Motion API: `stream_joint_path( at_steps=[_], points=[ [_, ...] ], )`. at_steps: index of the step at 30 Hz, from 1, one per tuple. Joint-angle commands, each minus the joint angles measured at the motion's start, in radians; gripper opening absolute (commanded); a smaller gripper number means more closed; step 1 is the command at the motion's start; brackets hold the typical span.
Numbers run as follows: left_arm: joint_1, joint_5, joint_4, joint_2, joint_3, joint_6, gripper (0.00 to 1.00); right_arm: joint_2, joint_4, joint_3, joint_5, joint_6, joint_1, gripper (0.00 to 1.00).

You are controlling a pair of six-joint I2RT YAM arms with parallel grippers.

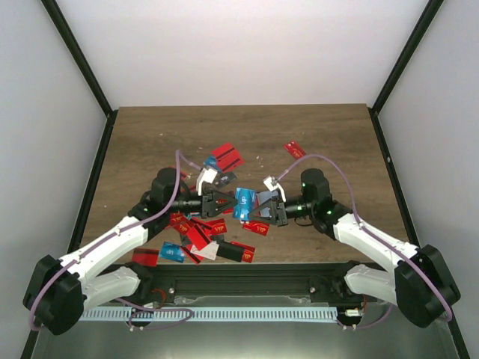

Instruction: Put the credit cards into the card holder

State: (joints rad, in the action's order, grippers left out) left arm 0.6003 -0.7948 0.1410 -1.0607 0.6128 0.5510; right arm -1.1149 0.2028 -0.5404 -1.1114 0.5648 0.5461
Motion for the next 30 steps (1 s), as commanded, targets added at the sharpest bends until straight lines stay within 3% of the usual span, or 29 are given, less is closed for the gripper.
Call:
stream_joint_path(
  at_steps=[1, 4, 10, 15, 18, 22, 30],
  points=[
    [-0.002, -0.067, 0.078, 0.006, -0.022, 0.013, 0.26, 0.023, 0.014, -0.055, -0.062, -0.016, -0.009, 0.01],
    [0.003, -0.091, 0.100, -0.007, -0.023, 0.024, 0.23, 0.017, 0.017, -0.065, -0.069, -0.013, -0.009, 0.01],
    [0.016, -0.108, 0.129, -0.020, -0.024, 0.037, 0.05, 0.007, 0.014, -0.082, -0.072, -0.013, -0.009, 0.01],
    [0.016, -0.075, 0.146, -0.048, -0.024, 0.058, 0.04, -0.006, -0.087, -0.121, 0.023, -0.057, -0.014, 0.03],
    [0.016, -0.007, 0.158, -0.090, -0.020, 0.087, 0.04, 0.009, -0.203, -0.136, 0.274, -0.063, -0.063, 0.25],
    [0.017, 0.090, 0.139, -0.175, 0.009, 0.112, 0.04, -0.028, -0.292, -0.119, 0.404, -0.041, -0.165, 0.45],
    [0.024, 0.153, 0.072, -0.419, 0.137, 0.141, 0.04, -0.183, -0.436, -0.141, 0.713, -0.015, -0.196, 0.58]
  ],
)
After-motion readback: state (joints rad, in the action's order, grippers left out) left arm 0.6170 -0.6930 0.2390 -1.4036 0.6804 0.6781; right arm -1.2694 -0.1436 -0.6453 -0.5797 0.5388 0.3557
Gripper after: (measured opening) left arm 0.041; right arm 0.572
